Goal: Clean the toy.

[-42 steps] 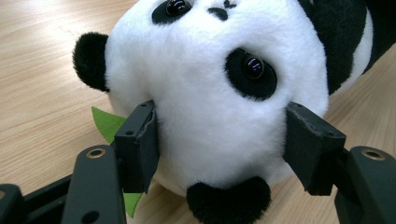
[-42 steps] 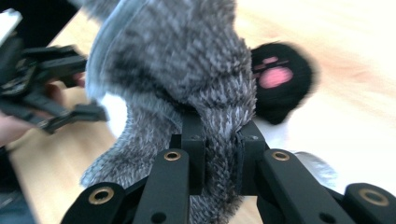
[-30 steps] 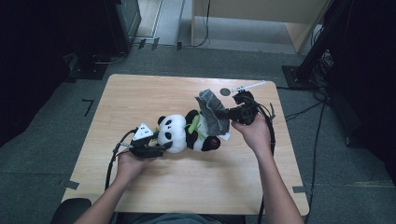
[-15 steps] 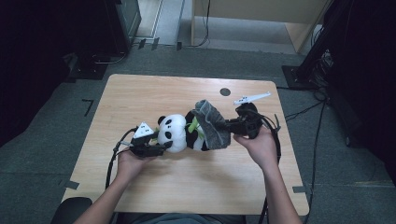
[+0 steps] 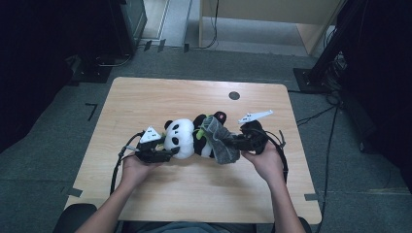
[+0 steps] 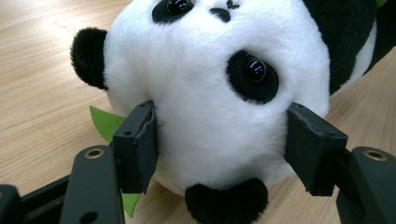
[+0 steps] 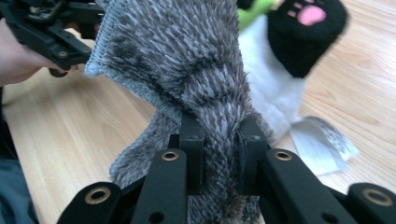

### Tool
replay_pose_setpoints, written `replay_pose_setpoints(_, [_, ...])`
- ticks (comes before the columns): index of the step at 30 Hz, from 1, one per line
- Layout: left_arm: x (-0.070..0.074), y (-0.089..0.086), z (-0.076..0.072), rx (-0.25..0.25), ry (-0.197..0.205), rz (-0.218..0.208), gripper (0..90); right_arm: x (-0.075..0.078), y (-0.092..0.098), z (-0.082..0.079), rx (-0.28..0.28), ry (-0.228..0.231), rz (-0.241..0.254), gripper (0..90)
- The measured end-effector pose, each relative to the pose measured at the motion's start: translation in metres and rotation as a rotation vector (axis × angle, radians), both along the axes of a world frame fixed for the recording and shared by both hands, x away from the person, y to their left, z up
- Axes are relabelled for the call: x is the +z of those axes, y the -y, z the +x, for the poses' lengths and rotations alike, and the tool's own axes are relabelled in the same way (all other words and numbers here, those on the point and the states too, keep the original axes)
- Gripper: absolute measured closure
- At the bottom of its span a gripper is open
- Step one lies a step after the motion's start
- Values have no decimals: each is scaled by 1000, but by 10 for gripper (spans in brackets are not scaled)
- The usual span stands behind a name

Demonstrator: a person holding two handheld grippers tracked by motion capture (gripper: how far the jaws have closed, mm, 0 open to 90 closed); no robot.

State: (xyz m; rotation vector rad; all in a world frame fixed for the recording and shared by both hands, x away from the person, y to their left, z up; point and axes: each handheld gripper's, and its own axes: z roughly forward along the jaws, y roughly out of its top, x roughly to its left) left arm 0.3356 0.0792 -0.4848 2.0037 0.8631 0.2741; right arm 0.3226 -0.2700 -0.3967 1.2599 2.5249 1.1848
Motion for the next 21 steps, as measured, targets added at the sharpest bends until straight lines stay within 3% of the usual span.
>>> replay_pose_setpoints(14, [-2,-2,0,-13,18,1,318,-17,26,1,-87,-45,-29,775])
replay_pose_setpoints(17, [-2,-2,0,-11,15,-3,318,-17,32,0,-109,-57,-32,775])
replay_pose_setpoints(21, [-2,-2,0,-11,15,-6,317,-8,38,-3,-126,-35,-37,775])
